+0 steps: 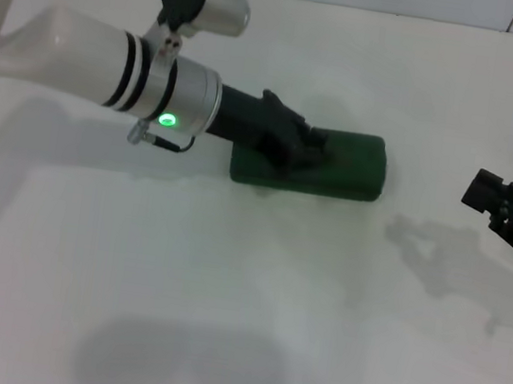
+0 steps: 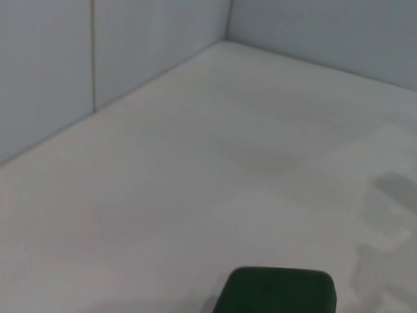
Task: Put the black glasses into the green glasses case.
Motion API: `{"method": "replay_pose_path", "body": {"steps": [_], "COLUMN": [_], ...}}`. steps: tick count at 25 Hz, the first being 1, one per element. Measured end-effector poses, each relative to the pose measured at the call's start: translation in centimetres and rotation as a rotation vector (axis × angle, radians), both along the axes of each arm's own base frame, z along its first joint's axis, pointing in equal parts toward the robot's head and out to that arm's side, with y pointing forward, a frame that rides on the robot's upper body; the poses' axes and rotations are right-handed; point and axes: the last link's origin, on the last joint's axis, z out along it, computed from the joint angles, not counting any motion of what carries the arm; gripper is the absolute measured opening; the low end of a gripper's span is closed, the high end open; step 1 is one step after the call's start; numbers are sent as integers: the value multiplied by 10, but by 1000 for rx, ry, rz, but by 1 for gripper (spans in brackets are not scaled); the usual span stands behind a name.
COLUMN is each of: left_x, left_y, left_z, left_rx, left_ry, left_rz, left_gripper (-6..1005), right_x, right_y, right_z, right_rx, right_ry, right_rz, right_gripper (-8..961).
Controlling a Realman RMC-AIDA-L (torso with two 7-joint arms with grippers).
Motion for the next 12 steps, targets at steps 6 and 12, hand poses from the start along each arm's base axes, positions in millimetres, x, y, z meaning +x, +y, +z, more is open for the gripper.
{"method": "replay_pose_path", "body": {"steps": [6,12], "left_x": [1,15], "left_y": [-11,-30], "left_z": [-9,15], "left_rx": [-17,32], "left_ry": [-28,-194], "left_rz": [-6,-105], "left_gripper": [241,243], "right_x": [-1,3], "right_y": [1,-5], "right_z": [0,-4], "right_rx": [-1,-51], "right_ry": [-2,-60], "right_rz": [3,37], "right_gripper": [205,214]}}
